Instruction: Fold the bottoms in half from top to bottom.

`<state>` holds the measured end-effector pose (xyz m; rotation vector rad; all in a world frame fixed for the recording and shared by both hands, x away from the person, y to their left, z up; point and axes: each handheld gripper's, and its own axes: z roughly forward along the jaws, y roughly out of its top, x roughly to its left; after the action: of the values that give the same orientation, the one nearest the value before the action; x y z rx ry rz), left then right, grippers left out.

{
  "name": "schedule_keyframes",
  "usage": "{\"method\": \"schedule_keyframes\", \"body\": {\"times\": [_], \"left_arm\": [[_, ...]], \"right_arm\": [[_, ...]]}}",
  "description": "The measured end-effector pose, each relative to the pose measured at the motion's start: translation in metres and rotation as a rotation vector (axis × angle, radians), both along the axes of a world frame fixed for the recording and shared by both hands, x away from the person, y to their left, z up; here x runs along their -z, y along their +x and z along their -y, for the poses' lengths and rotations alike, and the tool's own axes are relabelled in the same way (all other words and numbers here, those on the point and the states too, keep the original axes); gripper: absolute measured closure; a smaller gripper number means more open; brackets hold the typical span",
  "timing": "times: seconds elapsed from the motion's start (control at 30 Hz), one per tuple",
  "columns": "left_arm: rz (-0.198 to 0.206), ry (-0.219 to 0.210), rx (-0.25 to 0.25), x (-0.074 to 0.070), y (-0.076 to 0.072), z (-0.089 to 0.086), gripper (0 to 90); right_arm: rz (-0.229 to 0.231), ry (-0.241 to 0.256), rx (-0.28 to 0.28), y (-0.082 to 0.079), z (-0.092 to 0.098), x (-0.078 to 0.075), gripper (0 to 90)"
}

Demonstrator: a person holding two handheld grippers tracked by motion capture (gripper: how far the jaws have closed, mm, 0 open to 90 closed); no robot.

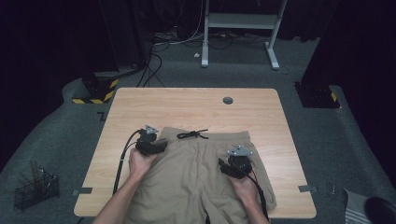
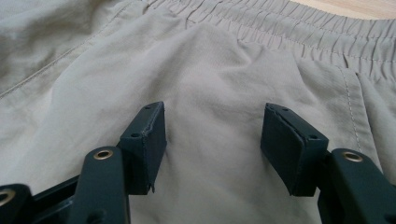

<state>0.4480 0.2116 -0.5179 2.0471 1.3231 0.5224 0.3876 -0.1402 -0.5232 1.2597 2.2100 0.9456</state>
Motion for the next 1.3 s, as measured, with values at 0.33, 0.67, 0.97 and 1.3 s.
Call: {"method": "schedule_keyframes", "body": {"times": [0.33, 0.67, 0.97, 1.3], "left_arm": [[-0.013, -0.027, 0.032, -0.002, -0.003, 0.003, 65.8], [-0.059, -0.064, 0.058, -0.005, -0.002, -0.002, 85.0], [-0.049, -0.112, 0.077, -0.012, -0.006, -0.005, 86.8], [-0.023, -0.184, 0.106, -0.030, -0.011, -0.009, 87.1]], "right_arm": [[0.002, 0.000, 0.000, 0.000, 0.000, 0.000, 40.4], [0.003, 0.000, 0.000, 0.000, 0.000, 0.000, 40.4], [0.003, 0.000, 0.001, 0.000, 0.000, 0.000, 40.3], [0.000, 0.001, 0.002, 0.000, 0.000, 0.000, 40.3]]}}
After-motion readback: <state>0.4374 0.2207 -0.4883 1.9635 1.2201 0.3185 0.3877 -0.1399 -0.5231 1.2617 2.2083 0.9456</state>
